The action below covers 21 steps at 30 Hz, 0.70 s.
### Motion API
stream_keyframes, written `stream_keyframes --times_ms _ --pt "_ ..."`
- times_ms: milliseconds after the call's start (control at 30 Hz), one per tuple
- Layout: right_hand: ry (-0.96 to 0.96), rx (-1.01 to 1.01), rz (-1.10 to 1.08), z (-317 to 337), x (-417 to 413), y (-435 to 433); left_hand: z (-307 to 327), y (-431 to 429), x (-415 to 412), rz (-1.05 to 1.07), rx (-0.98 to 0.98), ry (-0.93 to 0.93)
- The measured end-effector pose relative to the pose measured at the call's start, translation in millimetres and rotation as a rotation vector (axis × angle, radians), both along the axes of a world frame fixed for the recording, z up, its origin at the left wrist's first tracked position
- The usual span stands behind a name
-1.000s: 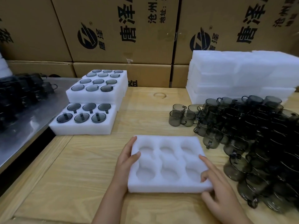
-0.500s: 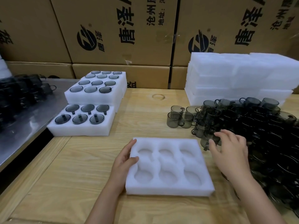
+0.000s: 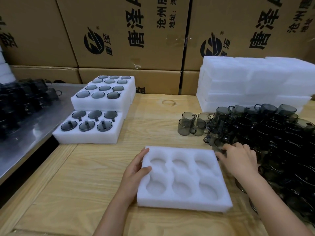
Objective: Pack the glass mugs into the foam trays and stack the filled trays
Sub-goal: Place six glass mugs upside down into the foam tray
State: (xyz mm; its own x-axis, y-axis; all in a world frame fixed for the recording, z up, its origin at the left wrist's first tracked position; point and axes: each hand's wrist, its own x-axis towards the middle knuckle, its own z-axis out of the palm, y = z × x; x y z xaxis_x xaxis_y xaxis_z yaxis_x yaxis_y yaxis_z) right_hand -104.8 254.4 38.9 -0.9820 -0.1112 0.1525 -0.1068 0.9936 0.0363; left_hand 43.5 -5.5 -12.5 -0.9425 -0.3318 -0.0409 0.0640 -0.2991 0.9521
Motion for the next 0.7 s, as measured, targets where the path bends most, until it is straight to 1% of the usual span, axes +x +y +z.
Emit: stream_keyframes --times_ms 100,167,233,300,367,433,533,633,700 --pt "0.01 -0.06 0.031 2.0 0.1 -2.5 -1.0 0.0 -0.1 -0.006 -0.015 0.012" --pt "0.027 -0.046 0.044 8.2 3.5 -3.7 -1.9 -0.2 -0.1 -0.015 -0.029 0.022" --pt "0.125 -0.09 0.07 18.2 8.2 -4.3 -2.9 -0.8 -0.5 -0.023 -0.046 0.03" --pt "0.224 -0.293 0.147 32.5 15.8 -8.8 -4.0 -1.1 -0.9 -0.029 -0.054 0.027" --pt "0.237 -0.516 0.273 49.7 27.8 -23.1 -4.5 -1.1 -1.3 -0.035 -0.06 0.018" --pt "0.163 -0.652 0.407 61.6 40.5 -46.3 -4.7 -0.8 -1.2 -0.034 -0.083 0.016" --pt "-0.012 -0.72 0.574 61.0 57.3 -79.9 -4.4 -0.6 -1.1 -0.031 -0.119 0.024" --pt "-0.221 -0.736 0.631 49.7 63.2 -97.3 -1.8 -1.5 -0.9 -0.046 -0.144 0.051" --pt "-0.291 -0.753 0.618 44.1 63.4 -101.6 -0.5 -1.7 -1.2 -0.047 -0.165 0.065"
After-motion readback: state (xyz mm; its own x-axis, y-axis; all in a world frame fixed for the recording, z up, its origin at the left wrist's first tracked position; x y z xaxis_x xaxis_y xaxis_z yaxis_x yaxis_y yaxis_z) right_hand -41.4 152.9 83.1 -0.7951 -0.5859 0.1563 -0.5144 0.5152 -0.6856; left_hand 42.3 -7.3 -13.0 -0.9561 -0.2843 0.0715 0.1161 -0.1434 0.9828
